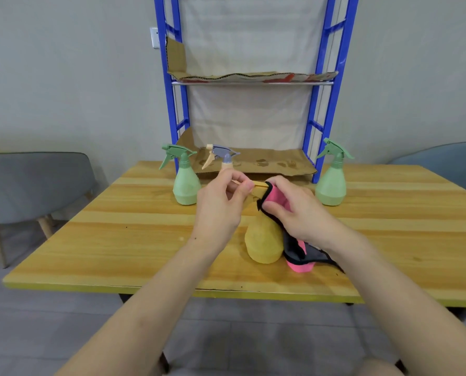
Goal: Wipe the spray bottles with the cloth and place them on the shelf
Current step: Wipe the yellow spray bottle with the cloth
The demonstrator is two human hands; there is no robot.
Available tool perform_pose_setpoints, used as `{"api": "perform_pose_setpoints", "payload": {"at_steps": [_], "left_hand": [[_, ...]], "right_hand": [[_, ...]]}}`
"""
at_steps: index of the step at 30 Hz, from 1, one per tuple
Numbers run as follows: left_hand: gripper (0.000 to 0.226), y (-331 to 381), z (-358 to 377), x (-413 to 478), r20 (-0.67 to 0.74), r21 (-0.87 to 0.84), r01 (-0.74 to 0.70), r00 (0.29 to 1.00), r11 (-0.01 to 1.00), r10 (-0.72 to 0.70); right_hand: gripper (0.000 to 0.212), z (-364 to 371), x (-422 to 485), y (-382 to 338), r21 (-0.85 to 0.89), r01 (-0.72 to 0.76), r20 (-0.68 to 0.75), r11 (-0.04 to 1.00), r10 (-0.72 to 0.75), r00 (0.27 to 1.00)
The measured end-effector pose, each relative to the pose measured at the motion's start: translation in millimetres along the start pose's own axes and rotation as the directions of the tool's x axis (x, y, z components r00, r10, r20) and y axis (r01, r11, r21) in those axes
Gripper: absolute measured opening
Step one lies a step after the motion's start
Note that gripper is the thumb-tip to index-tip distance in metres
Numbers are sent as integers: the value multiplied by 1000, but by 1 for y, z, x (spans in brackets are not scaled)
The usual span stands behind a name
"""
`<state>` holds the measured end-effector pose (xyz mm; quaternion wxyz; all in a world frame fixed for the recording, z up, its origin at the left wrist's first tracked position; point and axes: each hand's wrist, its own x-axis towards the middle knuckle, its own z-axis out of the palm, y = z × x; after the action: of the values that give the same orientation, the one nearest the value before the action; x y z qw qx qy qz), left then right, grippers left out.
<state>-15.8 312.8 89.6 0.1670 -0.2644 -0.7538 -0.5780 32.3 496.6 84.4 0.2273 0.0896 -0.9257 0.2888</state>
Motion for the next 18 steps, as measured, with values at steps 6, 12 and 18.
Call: {"api": "perform_pose_setpoints", "payload": {"at_steps": [6,12,18], "left_hand": [[9,2,1,2,-11,10,21,1000,1000,-21],[9,3,1,2,-16,20,30,999,999,-29],[10,0,-2,10,49,24,18,999,1000,-19]], "right_hand": [[26,-11,0,1,13,-24,80,1000,23,996],[23,12,0,-13,-5,-95,-115,995,94,989],[24,-10,-2,3,50,-37,54,998,34,998]]}}
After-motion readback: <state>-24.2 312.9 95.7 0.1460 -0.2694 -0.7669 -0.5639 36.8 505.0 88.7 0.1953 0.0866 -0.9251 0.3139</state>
